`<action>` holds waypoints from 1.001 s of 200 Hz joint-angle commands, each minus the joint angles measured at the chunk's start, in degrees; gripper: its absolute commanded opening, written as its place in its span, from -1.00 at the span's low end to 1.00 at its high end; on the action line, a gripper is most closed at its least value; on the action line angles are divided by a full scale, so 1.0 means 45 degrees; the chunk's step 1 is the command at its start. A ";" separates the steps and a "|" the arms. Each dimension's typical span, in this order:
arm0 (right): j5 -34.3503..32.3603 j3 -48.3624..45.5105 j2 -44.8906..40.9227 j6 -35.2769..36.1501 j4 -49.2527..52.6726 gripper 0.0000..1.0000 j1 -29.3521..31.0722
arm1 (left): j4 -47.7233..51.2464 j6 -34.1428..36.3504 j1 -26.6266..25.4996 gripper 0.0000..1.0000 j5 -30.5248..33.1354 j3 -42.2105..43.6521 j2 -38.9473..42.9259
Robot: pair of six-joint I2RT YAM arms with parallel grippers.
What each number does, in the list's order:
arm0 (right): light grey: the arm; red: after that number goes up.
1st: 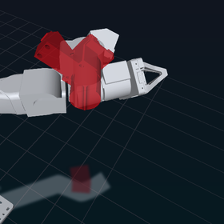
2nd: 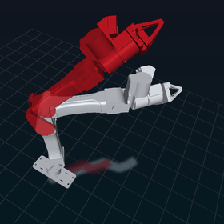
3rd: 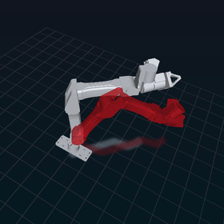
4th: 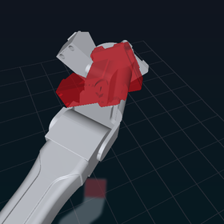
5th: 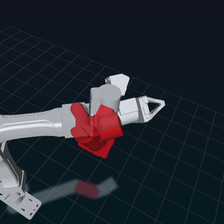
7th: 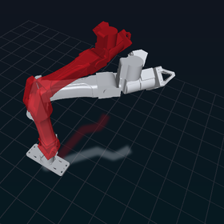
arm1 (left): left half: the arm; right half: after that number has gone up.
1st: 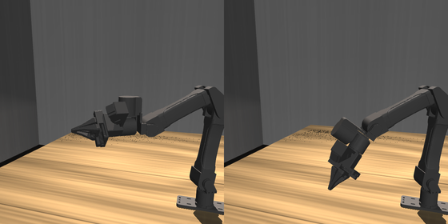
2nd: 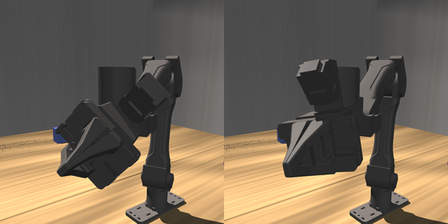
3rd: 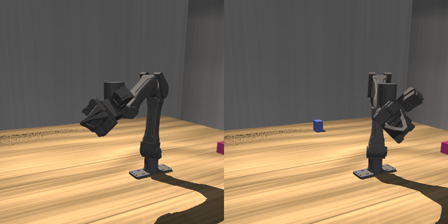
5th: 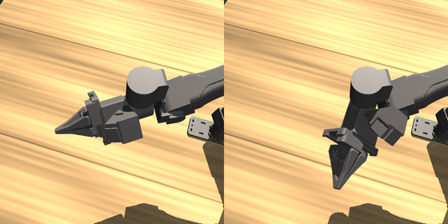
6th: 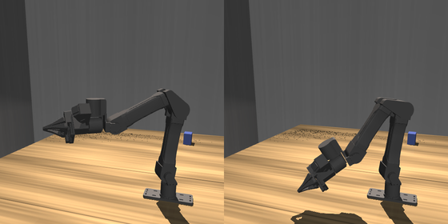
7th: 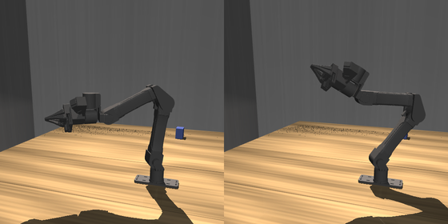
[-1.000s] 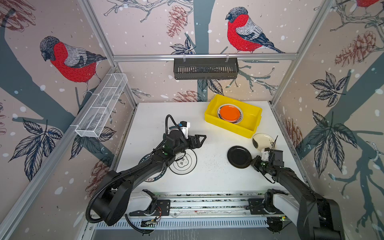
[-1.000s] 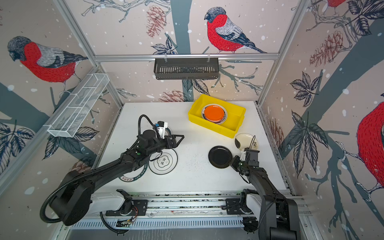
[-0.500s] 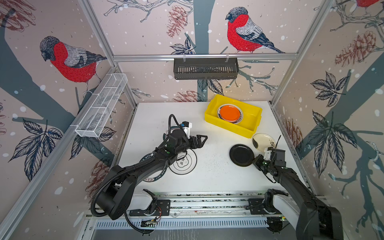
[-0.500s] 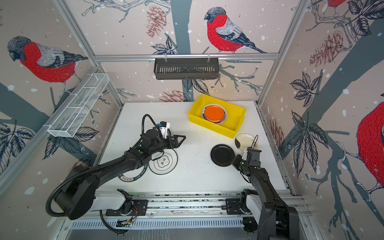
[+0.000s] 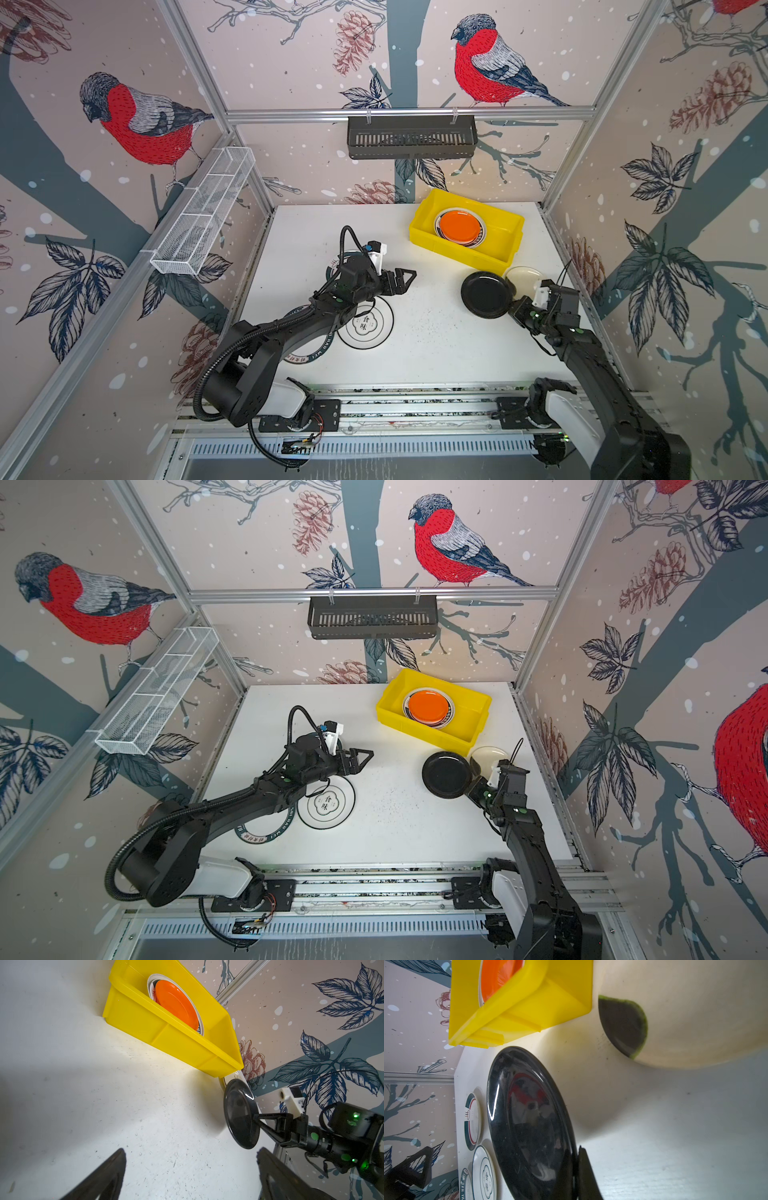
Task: Place the plates into the plastic bin on the countertop
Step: 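Lift the black plate with the right gripper and lower it into the bin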
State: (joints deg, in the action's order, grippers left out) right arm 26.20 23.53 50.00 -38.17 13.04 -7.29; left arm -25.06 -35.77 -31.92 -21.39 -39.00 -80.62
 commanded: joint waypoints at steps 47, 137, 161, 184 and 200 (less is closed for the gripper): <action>-0.0076 0.1047 -0.0290 -0.0237 -0.0108 -1.00 0.1030 | -0.3511 0.1524 0.0300 0.95 -0.0803 0.1343 -0.0023; -0.0094 0.4144 0.0885 -0.0735 -0.0100 -1.00 0.1443 | -1.0036 0.0208 0.1410 0.95 -0.3899 0.3513 -0.1694; -0.0099 0.4656 0.1588 -0.0948 -0.0586 -1.00 0.1526 | -0.9892 0.0275 0.1427 0.95 -0.3503 0.3858 -0.1334; -0.0013 0.5297 0.2526 -0.1009 -0.0893 -1.00 0.1540 | -0.9353 0.0572 0.1418 0.95 -0.3379 0.3843 -0.0786; 0.0084 0.5856 0.3319 -0.1046 -0.1227 -1.00 0.1541 | -0.9144 0.0700 0.1410 0.95 -0.3157 0.3957 -0.0425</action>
State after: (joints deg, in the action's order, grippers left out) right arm 25.47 47.05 61.54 -41.93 12.51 -0.43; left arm -63.99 -34.04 -25.67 -36.14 -21.74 -84.42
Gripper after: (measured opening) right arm 0.076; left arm 0.974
